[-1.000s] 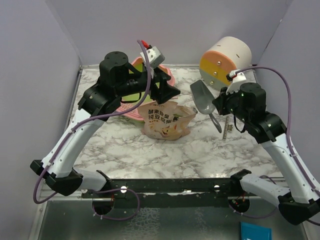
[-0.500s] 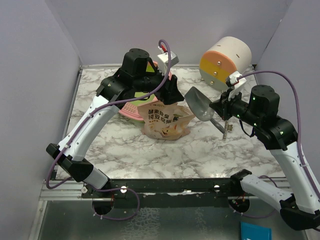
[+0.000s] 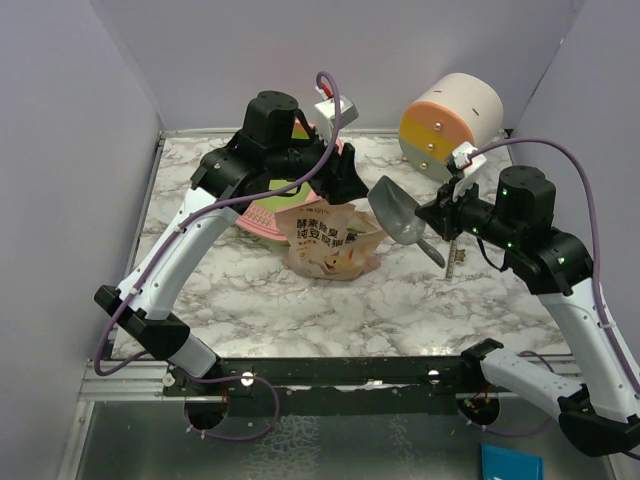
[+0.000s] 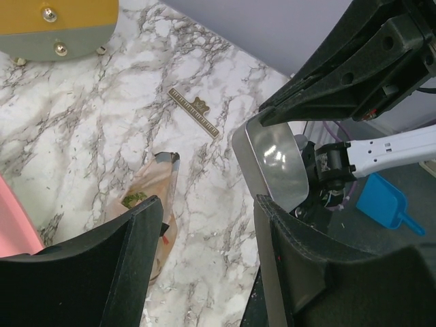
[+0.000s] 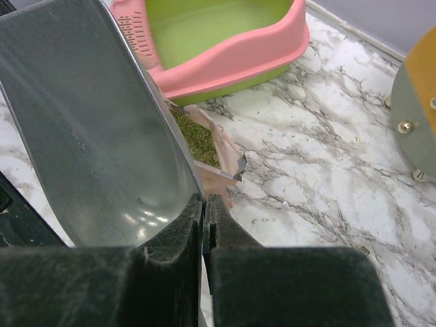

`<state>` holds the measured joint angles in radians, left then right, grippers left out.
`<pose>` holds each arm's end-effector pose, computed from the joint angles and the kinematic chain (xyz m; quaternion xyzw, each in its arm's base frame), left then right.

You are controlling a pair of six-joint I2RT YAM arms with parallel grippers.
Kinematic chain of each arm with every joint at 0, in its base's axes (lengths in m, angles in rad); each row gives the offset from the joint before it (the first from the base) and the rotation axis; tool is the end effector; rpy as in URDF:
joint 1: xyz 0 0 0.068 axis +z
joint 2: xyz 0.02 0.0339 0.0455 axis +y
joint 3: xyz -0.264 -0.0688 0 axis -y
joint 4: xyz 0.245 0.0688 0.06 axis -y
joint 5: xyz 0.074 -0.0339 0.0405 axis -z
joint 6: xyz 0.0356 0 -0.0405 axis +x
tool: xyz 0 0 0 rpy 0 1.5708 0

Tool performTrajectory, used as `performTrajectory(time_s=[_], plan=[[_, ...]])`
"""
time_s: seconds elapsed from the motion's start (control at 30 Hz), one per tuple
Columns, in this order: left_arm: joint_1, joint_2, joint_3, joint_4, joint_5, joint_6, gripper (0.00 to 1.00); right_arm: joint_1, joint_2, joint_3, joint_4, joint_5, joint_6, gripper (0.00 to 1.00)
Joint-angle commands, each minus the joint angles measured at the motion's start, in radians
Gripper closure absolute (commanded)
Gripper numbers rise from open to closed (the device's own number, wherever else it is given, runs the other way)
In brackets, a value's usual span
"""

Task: Fill the litter box with clean litter

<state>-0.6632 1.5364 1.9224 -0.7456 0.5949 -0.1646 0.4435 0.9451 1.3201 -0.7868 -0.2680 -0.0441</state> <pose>0.2337 -0.2079 0.4888 0.3556 0.7206 -0.4395 0.4014 0.1501 0.0817 0.4297 -0.2712 0.7871 0.2172 0.5097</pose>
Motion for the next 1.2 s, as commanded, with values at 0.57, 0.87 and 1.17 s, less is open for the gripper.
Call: performTrajectory(time_s=[0.57, 0.87, 1.17], plan=[[-0.004, -0.024, 0.053, -0.036, -0.015, -0.009, 0.43, 0.001, -0.004, 0.021, -0.057, -0.061, -0.004, 0.99], [-0.004, 0.011, 0.058, -0.031, 0.051, -0.070, 0.48, 0.001, 0.010, 0.008, -0.031, -0.044, 0.000, 0.99], [-0.008, 0.048, -0.012, 0.042, 0.130, -0.139, 0.55, 0.003, 0.075, 0.043, -0.032, 0.005, -0.014, 0.99]])
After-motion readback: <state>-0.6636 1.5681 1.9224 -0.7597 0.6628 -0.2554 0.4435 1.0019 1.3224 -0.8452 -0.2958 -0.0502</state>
